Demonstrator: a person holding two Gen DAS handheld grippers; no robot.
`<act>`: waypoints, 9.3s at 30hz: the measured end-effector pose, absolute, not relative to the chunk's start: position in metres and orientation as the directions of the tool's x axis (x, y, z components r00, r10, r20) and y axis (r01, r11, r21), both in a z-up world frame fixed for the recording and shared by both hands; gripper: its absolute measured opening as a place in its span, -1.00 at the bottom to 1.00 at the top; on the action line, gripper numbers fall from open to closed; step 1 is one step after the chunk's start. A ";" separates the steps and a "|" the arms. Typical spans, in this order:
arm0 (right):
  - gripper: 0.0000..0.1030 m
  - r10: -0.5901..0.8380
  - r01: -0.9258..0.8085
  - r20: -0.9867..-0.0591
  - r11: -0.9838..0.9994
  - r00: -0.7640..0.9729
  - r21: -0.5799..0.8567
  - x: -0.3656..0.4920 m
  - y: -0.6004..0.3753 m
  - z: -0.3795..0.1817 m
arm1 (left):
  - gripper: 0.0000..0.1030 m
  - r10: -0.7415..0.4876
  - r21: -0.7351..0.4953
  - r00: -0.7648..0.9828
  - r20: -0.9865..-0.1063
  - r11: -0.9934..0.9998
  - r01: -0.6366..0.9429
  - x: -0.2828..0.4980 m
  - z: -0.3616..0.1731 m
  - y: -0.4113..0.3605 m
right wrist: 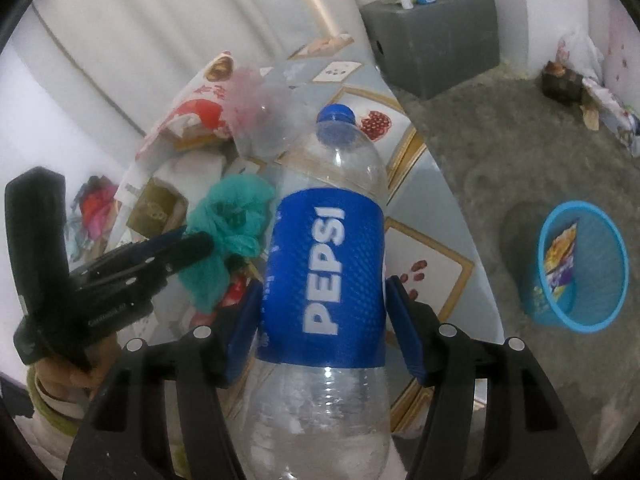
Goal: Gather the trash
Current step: 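Lift the Pepsi bottle with the right gripper while the left gripper grasps the teal bag, then drop the Pepsi bottle into the wastebasket while the left gripper carries the teal bag over it, then move both open grippers back from the wastebasket to the table, then close the left gripper on the white tissue while the right gripper grasps the clear plastic cup, then carry the tissue and cup over the wastebasket and open both grippers, then move both open grippers back from the wastebasket to the table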
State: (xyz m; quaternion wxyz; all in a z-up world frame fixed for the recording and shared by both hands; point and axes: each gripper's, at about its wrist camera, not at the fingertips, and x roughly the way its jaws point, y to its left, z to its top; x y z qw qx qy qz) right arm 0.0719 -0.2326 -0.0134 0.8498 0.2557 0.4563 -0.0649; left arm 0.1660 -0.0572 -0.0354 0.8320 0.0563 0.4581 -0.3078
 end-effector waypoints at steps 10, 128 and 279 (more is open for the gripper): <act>0.07 0.161 0.348 -0.792 0.834 0.589 0.428 0.065 -0.238 -0.016 | -0.28 -0.444 -0.133 0.421 -0.791 0.797 0.590 0.159 -0.033 -0.070; 0.24 0.156 0.006 -0.727 0.976 0.668 0.216 0.228 -0.243 -0.010 | -0.17 -0.306 -0.120 0.675 -0.671 0.944 0.308 0.243 -0.023 0.005; 0.39 -0.267 0.697 -0.687 0.533 0.676 0.479 -0.101 -0.464 -0.053 | -0.01 -0.666 -0.167 0.241 -0.706 0.487 0.857 0.115 0.025 -0.305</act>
